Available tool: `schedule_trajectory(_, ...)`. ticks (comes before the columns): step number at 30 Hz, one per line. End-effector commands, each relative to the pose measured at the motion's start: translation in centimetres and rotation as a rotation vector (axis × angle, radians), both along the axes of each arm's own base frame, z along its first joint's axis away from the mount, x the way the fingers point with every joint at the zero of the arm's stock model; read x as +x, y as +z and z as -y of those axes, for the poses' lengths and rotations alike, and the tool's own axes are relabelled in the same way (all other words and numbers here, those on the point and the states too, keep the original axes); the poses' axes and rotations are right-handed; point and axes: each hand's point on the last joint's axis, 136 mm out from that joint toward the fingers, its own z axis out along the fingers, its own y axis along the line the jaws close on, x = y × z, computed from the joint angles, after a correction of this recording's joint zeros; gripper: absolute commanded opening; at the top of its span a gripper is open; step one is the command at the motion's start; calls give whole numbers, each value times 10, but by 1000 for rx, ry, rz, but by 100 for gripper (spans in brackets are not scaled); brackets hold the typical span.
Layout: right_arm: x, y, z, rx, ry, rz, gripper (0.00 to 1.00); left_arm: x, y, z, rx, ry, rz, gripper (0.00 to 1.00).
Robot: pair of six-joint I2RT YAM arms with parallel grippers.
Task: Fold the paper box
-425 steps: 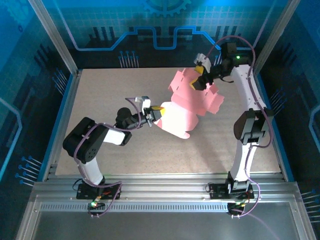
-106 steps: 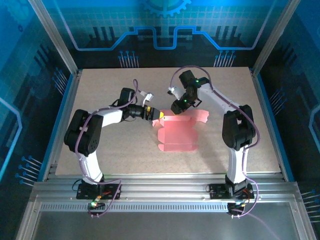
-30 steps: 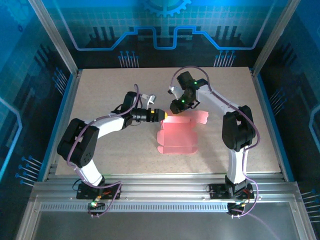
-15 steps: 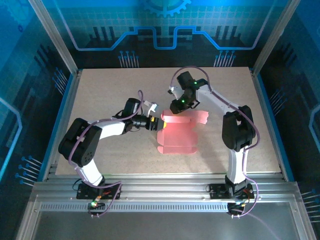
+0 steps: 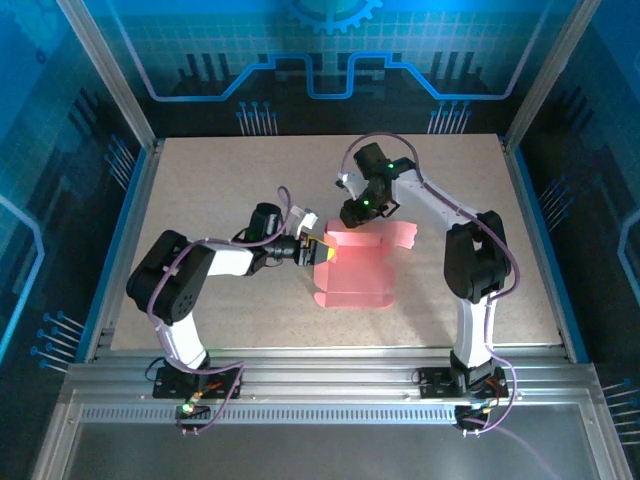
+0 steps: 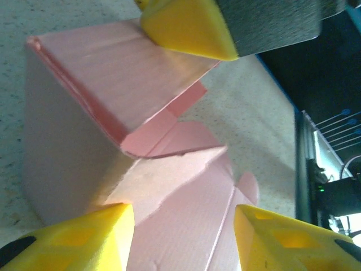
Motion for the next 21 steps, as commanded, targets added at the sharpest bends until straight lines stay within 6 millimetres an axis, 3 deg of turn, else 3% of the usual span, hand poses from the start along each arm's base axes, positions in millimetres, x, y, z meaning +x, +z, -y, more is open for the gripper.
schedule_trajectory(1,-28,-38,11,-106,12,-128,34,11,-5,-10,124,47,64,52)
schedule_trajectory(9,-28,-38,11,-103,14,-130,34,24,-13,-23,213,146,74,48)
schedule_trajectory(18,-29,-38,11,-100,13,-131,34,20,-9,-28,253,154,90,50)
schedule_trajectory(21,-29,-37,11,-99,15,-128,34,17,-4,-26,241,130,81,45)
